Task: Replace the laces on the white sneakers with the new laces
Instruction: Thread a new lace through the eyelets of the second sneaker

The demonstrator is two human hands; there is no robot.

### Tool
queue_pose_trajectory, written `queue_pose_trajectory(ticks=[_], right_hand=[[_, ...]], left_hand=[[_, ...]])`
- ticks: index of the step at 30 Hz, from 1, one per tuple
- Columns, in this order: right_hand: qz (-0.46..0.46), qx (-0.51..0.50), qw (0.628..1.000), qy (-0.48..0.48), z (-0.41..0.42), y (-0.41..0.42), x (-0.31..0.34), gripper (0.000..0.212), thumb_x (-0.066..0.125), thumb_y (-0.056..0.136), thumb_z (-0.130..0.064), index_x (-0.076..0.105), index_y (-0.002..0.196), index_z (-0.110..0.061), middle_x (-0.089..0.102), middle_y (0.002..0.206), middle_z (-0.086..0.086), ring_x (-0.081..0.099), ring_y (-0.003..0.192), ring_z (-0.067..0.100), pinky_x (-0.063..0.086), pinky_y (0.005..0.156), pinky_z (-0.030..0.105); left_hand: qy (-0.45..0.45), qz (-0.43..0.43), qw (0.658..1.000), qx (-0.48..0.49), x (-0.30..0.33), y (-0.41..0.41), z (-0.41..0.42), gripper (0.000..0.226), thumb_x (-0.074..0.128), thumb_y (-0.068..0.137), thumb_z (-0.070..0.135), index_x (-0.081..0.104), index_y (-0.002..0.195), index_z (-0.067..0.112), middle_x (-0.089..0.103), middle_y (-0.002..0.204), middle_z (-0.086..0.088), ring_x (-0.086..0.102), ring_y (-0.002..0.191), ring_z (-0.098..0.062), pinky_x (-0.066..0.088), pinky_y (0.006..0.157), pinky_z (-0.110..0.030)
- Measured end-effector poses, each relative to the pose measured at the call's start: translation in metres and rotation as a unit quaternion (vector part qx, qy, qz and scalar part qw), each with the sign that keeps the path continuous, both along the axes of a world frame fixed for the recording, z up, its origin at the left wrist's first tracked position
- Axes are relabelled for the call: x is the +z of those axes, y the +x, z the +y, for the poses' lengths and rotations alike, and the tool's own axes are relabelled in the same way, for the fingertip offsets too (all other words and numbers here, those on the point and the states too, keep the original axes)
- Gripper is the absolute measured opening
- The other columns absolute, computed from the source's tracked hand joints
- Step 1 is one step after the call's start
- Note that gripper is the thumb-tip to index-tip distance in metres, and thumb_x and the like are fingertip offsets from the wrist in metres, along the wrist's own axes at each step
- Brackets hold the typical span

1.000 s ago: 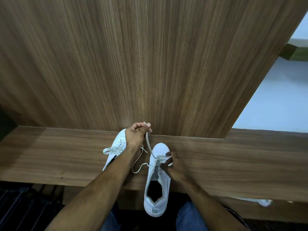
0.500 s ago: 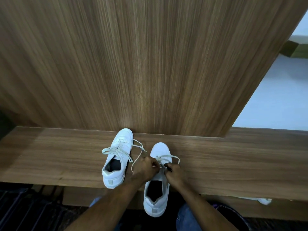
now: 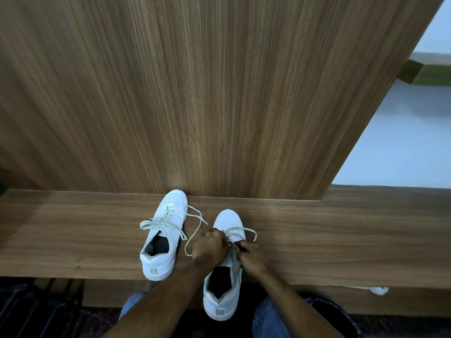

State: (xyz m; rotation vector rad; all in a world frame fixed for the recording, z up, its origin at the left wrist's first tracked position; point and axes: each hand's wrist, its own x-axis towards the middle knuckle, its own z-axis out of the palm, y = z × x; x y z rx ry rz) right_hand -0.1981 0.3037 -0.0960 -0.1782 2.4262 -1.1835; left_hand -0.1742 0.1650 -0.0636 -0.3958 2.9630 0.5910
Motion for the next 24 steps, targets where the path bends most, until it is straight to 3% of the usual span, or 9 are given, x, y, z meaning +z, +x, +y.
queue_pose_trajectory(ticks=[3,6,8,10,14,17,20,22,24], right_hand=[[-0.011,0.000,1.000,-0.021,0.001,0.001,0.003,0.027,0.045,0.063,-0.032,0.064,0.073,-0.049,0.067,0.084,-0.006,0.062,0.082,0.017,0.054,0.078,0.039],[-0.042,-0.007,0.998,-0.056,0.004,0.000,0.008,0.027,0.055,0.072,-0.036,0.072,0.093,-0.038,0.071,0.098,-0.008,0.065,0.094,0.012,0.052,0.090,0.035],[-0.054,-0.017,0.996,-0.074,0.004,-0.003,0.010,0.016,0.058,0.082,-0.031,0.073,0.087,-0.032,0.073,0.098,-0.002,0.066,0.095,0.014,0.051,0.093,0.037],[-0.048,-0.017,0.997,-0.058,0.003,-0.008,0.009,0.018,0.057,0.091,-0.019,0.073,0.089,-0.025,0.073,0.095,0.001,0.066,0.091,0.016,0.053,0.091,0.039],[-0.017,-0.016,1.000,0.002,-0.006,-0.018,0.004,0.030,0.061,0.085,-0.015,0.065,0.063,-0.035,0.065,0.072,-0.009,0.064,0.071,0.015,0.057,0.078,0.042],[0.032,0.007,0.998,0.060,-0.010,-0.020,0.012,0.032,0.057,0.083,-0.013,0.055,0.059,-0.035,0.067,0.087,-0.002,0.066,0.083,0.021,0.054,0.073,0.034],[0.083,0.017,0.992,0.093,-0.005,-0.018,0.029,0.021,0.050,0.087,-0.015,0.057,0.075,-0.029,0.067,0.095,0.000,0.063,0.090,0.023,0.052,0.077,0.035],[0.093,-0.050,0.993,0.061,0.006,-0.026,0.044,0.017,0.046,0.090,-0.013,0.056,0.083,-0.026,0.066,0.093,-0.001,0.063,0.089,0.022,0.049,0.076,0.035],[0.119,-0.177,0.976,-0.034,0.022,-0.042,0.061,0.028,0.045,0.084,-0.003,0.052,0.079,-0.029,0.065,0.090,0.001,0.065,0.086,0.027,0.052,0.079,0.043]], left_hand=[[-0.022,0.000,1.000,-0.002,-0.001,-0.001,0.003,0.031,0.047,0.092,0.035,0.066,0.113,0.021,0.061,0.121,-0.005,0.059,0.113,-0.025,0.047,0.088,-0.033],[-0.022,0.008,1.000,-0.018,-0.003,-0.001,0.001,0.030,0.047,0.092,0.033,0.066,0.112,0.021,0.060,0.121,-0.002,0.058,0.113,-0.023,0.047,0.088,-0.033],[-0.020,0.012,0.999,-0.027,-0.002,-0.001,0.000,0.030,0.047,0.092,0.034,0.066,0.111,0.021,0.060,0.119,-0.002,0.058,0.113,-0.022,0.048,0.089,-0.033],[-0.014,0.018,0.999,-0.034,-0.002,0.000,-0.002,0.028,0.049,0.091,0.034,0.068,0.109,0.024,0.059,0.118,-0.001,0.057,0.113,-0.021,0.047,0.091,-0.032],[-0.013,0.039,0.999,-0.028,-0.001,0.006,-0.007,0.025,0.052,0.087,0.034,0.070,0.103,0.028,0.060,0.117,0.002,0.052,0.115,-0.019,0.041,0.095,-0.030],[0.006,0.045,0.998,-0.035,-0.002,0.012,-0.009,0.025,0.055,0.083,0.034,0.066,0.105,0.030,0.058,0.118,0.005,0.051,0.116,-0.019,0.041,0.095,-0.032],[0.052,0.061,0.997,-0.004,0.000,0.017,-0.014,0.033,0.061,0.079,0.034,0.059,0.112,0.028,0.056,0.121,0.006,0.057,0.111,-0.019,0.044,0.087,-0.031],[0.057,0.058,0.996,0.023,0.002,0.020,-0.018,0.040,0.063,0.079,0.039,0.055,0.117,0.028,0.058,0.121,0.006,0.059,0.109,-0.020,0.044,0.085,-0.031],[0.065,0.041,0.996,0.053,0.005,0.022,-0.020,0.040,0.063,0.079,0.045,0.057,0.114,0.027,0.064,0.115,0.004,0.062,0.108,-0.024,0.046,0.084,-0.032]])
